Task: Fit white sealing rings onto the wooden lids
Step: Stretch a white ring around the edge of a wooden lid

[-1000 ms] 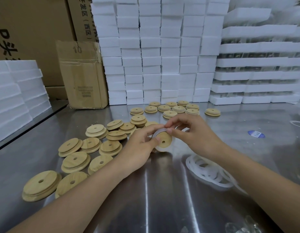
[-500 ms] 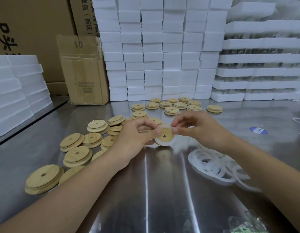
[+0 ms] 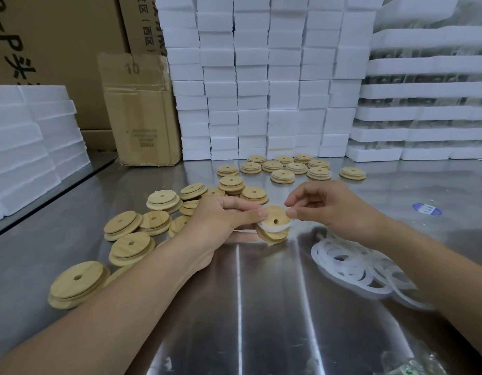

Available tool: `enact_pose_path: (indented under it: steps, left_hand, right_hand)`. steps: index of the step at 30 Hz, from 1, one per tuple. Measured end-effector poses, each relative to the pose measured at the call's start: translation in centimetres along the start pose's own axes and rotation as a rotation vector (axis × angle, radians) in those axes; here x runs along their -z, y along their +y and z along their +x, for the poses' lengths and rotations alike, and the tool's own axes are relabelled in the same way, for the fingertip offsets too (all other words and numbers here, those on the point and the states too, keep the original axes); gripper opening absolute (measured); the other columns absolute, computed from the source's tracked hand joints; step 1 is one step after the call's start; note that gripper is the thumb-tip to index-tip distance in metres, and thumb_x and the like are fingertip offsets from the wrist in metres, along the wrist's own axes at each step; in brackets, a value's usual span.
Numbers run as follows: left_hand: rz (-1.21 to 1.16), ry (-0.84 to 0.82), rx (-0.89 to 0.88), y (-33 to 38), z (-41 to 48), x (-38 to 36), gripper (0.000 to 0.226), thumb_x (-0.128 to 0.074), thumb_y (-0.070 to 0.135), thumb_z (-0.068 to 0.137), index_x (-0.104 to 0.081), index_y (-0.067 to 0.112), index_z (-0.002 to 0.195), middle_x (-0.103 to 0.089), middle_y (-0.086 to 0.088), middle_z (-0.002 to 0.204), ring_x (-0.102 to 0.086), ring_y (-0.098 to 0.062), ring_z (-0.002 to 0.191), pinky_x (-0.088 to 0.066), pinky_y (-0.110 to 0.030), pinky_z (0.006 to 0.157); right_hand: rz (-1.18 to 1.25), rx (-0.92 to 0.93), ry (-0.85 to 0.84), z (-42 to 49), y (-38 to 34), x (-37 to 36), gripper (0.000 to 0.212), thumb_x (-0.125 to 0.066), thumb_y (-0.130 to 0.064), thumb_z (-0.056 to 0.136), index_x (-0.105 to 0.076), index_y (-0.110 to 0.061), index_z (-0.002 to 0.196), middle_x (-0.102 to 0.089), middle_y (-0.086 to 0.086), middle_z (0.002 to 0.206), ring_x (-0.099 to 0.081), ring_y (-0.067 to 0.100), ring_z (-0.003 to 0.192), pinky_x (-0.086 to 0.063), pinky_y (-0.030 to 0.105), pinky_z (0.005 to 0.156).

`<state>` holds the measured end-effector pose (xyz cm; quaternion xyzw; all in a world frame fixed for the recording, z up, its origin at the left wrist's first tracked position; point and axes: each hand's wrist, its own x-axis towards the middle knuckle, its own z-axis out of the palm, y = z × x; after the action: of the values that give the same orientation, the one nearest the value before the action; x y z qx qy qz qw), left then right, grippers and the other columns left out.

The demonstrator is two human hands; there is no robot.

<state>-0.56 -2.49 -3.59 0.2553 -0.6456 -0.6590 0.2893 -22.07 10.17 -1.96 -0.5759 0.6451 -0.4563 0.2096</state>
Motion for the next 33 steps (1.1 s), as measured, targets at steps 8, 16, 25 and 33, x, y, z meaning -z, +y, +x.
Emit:
enact_pose_path:
  steps: [8, 16, 25, 33]
  left_hand:
    - [0.029, 0.044, -0.105, -0.19, -0.06, -0.38, 0.013, -0.091, 0.009, 0.081, -0.082, 0.007, 0.091, -0.083, -0.011, 0.097, -0.082, -0.022, 0.091, -0.066, -0.029, 0.075]
    - [0.09, 0.069, -0.089, -0.61, 0.24, -0.11, 0.015, -0.095, 0.011, 0.075, -0.081, 0.016, 0.078, -0.082, -0.01, 0.087, -0.079, -0.015, 0.079, -0.066, -0.028, 0.075]
    - [0.301, 0.086, -0.144, -0.83, 0.46, 0.23, 0.024, -0.096, 0.018, 0.076, -0.079, 0.011, 0.09, -0.082, -0.008, 0.081, -0.075, -0.016, 0.073, -0.065, -0.037, 0.08]
    - [0.384, -0.002, -0.159, -0.09, 0.22, 0.45, 0.029, -0.094, 0.017, 0.078, -0.082, 0.023, 0.104, -0.084, 0.003, 0.091, -0.08, -0.012, 0.089, -0.06, -0.022, 0.078]
  right_hand:
    - [0.011, -0.017, 0.081, -0.12, -0.22, 0.01, 0.018, -0.085, -0.019, 0.087, -0.078, -0.016, 0.103, -0.078, 0.008, 0.097, -0.074, 0.023, 0.096, -0.057, 0.035, 0.096]
    - [-0.015, -0.014, -0.012, -0.2, -0.02, 0.0, 0.016, -0.085, -0.028, 0.086, -0.079, -0.015, 0.094, -0.08, 0.003, 0.095, -0.075, 0.021, 0.097, -0.058, 0.037, 0.095]
    - [0.027, -0.056, -0.04, -0.12, 0.32, 0.36, 0.018, -0.084, -0.021, 0.086, -0.078, -0.007, 0.097, -0.08, 0.011, 0.098, -0.073, 0.017, 0.091, -0.054, 0.022, 0.082]
    - [-0.017, -0.056, -0.111, 0.1, 0.55, 0.88, 0.014, -0.083, -0.023, 0.088, -0.079, -0.01, 0.091, -0.076, -0.001, 0.081, -0.062, 0.0, 0.065, -0.044, 0.01, 0.058]
